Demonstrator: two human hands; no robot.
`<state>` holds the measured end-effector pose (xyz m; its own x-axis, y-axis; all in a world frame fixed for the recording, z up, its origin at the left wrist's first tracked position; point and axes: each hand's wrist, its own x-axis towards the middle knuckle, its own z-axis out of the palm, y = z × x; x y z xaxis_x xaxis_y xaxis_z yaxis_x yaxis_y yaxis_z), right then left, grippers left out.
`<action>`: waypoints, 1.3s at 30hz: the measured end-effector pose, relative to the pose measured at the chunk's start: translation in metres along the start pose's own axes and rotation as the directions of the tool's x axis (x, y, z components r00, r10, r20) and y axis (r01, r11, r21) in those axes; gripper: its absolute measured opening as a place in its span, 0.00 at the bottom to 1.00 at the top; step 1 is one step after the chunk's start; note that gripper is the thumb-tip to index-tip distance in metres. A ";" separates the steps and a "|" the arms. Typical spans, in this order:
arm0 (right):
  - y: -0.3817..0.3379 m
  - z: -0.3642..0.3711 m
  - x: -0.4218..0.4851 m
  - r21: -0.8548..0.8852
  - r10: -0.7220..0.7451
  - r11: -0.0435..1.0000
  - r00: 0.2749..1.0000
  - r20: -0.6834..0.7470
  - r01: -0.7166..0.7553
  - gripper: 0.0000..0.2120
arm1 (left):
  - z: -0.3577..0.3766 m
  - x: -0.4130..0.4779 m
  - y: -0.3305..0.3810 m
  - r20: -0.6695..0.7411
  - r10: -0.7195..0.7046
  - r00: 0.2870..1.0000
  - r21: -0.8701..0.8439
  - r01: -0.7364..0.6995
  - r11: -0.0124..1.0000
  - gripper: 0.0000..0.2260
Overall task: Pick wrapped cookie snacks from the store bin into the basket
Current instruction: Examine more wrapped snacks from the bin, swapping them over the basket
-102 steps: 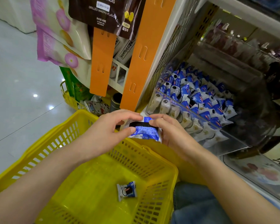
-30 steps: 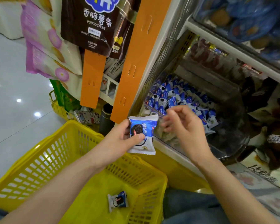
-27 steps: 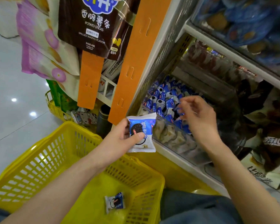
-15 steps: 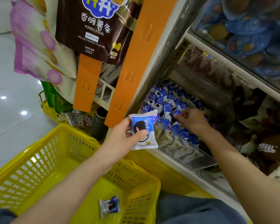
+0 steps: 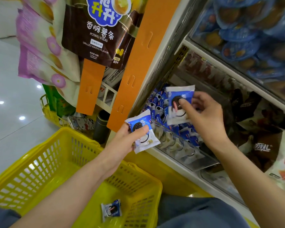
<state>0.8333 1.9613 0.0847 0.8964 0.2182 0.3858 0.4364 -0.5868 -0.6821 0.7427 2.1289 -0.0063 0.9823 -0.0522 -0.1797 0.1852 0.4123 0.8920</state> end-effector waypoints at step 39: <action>0.079 0.011 0.030 -0.379 0.346 0.874 0.937 0.045 -0.305 0.18 | 0.008 -0.004 0.006 0.047 0.067 0.997 0.102 -0.072 0.992 0.15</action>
<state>0.8951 1.9298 0.0359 0.9945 0.0363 0.0978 0.0789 -0.8750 -0.4777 0.7400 2.1241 0.0030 0.9927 -0.0671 -0.0999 0.1163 0.3205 0.9401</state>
